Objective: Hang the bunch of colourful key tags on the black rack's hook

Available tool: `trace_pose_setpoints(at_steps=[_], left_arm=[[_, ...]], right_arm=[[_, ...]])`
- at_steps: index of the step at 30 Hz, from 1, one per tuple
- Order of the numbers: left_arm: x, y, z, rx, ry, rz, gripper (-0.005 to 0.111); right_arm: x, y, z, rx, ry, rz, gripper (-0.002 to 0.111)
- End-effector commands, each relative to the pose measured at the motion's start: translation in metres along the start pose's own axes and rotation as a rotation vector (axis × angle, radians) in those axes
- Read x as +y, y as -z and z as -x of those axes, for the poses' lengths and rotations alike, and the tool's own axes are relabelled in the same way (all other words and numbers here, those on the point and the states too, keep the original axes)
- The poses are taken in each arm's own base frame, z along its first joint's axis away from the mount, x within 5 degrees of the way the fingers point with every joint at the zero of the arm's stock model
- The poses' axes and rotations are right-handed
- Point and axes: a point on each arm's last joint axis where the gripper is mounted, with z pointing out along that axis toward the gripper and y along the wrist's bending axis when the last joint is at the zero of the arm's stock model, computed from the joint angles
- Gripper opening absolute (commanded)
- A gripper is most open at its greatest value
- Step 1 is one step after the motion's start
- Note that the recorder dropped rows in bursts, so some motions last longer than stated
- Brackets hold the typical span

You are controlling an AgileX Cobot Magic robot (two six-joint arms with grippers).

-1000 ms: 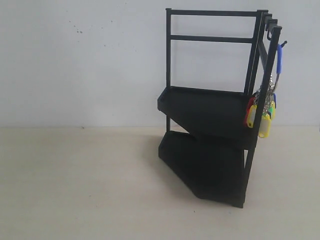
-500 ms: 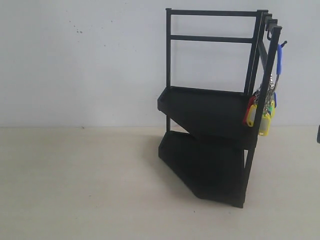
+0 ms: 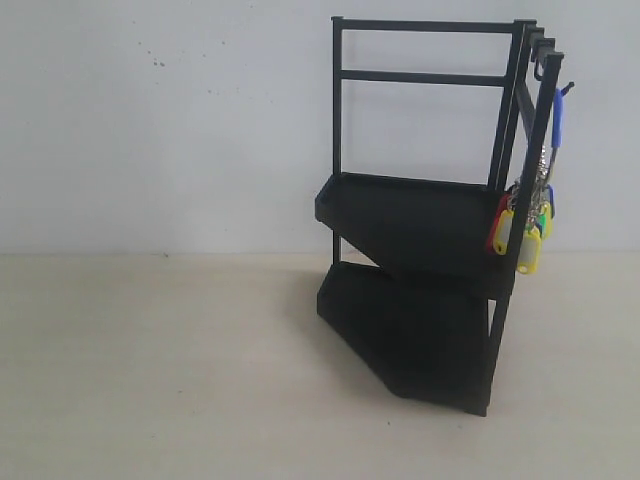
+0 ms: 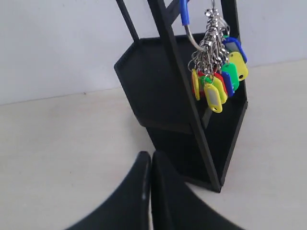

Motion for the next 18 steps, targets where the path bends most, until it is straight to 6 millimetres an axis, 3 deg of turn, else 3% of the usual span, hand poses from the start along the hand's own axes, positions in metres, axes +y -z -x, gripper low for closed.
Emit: trace_pose_setpoints(at_steps=[1,5,10,18], left_arm=[[0.000,0.000,0.001,-0.002,0.010,-0.002,0.004],[0.000,0.000,0.001,-0.002,0.010,-0.002,0.004],[0.000,0.000,0.001,-0.002,0.010,-0.002,0.004],[0.000,0.000,0.001,-0.002,0.010,-0.002,0.004]], right_arm=[[-0.014,0.021,-0.031,-0.191,0.060,0.029,0.000],[-0.031,0.043,-0.055,-0.511,0.062,0.029,0.000],[-0.044,0.051,-0.080,-0.584,-0.041,0.000,0.000],[-0.058,0.051,-0.109,-0.622,-0.002,-0.075,0.000]])
